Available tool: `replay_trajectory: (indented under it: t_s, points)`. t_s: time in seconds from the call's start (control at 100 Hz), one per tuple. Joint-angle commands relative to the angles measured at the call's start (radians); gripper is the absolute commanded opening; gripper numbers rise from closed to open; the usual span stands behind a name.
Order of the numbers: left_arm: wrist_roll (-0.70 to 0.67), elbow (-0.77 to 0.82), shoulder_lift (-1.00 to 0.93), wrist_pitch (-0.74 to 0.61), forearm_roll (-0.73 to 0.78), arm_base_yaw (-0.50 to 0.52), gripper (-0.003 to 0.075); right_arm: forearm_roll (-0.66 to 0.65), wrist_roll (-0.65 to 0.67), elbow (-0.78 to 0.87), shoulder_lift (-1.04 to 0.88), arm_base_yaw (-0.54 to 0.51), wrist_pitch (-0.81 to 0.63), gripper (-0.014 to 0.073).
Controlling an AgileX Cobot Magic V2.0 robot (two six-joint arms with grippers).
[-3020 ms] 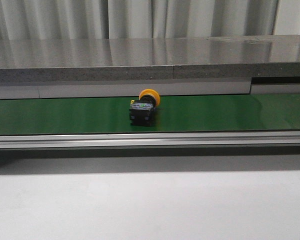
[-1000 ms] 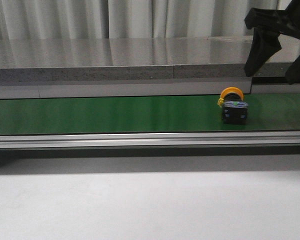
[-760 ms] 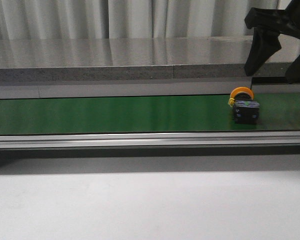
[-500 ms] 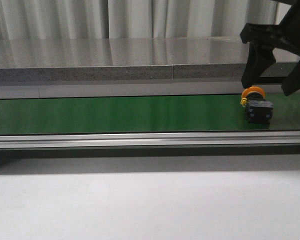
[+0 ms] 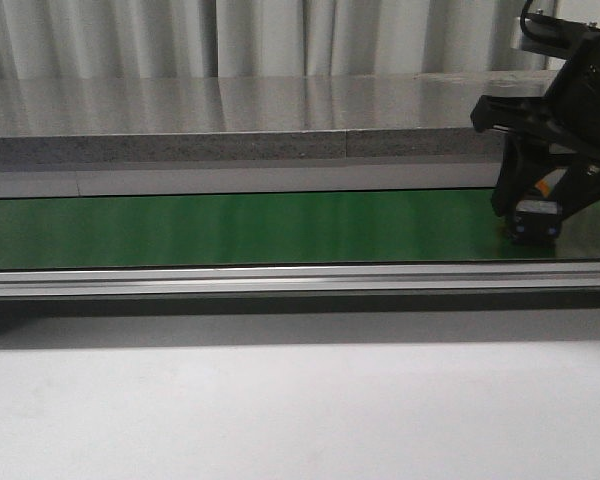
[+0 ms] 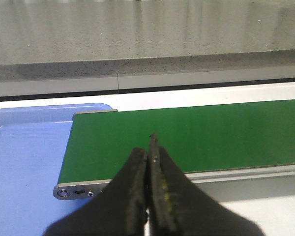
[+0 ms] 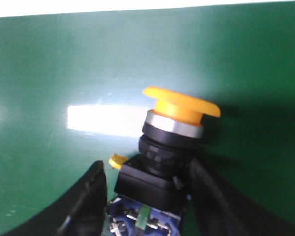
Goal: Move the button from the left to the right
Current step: 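Lift the button with the right gripper and carry it over the green bin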
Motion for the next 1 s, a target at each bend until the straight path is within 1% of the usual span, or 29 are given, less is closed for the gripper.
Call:
replay_trajectory:
  t_s: [0.0, 0.11, 0.2, 0.3, 0.42, 0.5, 0.6, 0.74, 0.87, 0.99]
  points:
    - [0.002, -0.027, 0.008, -0.085, -0.016, -0.008, -0.002, -0.001, -0.007, -0.029, -0.04, -0.003, -0.022, 0.0247]
    - [0.002, -0.027, 0.008, -0.085, -0.016, -0.008, -0.002, -0.013, -0.007, -0.032, -0.047, -0.003, -0.001, 0.0247]
    - [0.002, -0.027, 0.008, -0.085, -0.016, -0.008, -0.002, -0.05, -0.007, -0.057, -0.062, -0.003, 0.04, 0.0247]
    - [0.002, -0.027, 0.008, -0.085, -0.016, -0.008, -0.002, -0.107, -0.007, -0.117, -0.081, -0.013, 0.099, 0.0248]
    - [0.002, -0.027, 0.008, -0.085, -0.016, -0.008, -0.002, -0.17, -0.007, -0.205, -0.093, -0.058, 0.183, 0.0248]
    - [0.002, -0.027, 0.008, -0.085, -0.016, -0.008, -0.002, -0.214, -0.019, -0.263, -0.093, -0.105, 0.239, 0.0248]
    - [0.002, -0.027, 0.008, -0.085, -0.016, -0.008, -0.002, -0.264, -0.035, -0.313, -0.093, -0.175, 0.254, 0.025]
    - [0.002, -0.027, 0.008, -0.085, -0.016, -0.008, -0.002, -0.316, -0.049, -0.327, -0.091, -0.289, 0.212, 0.0251]
    - [0.002, -0.027, 0.008, -0.085, -0.016, -0.008, -0.002, -0.317, -0.118, -0.327, -0.064, -0.391, 0.191, 0.0251]
    - [0.002, -0.027, 0.008, -0.085, -0.016, -0.008, -0.002, -0.317, -0.143, -0.327, -0.014, -0.46, 0.156, 0.0251]
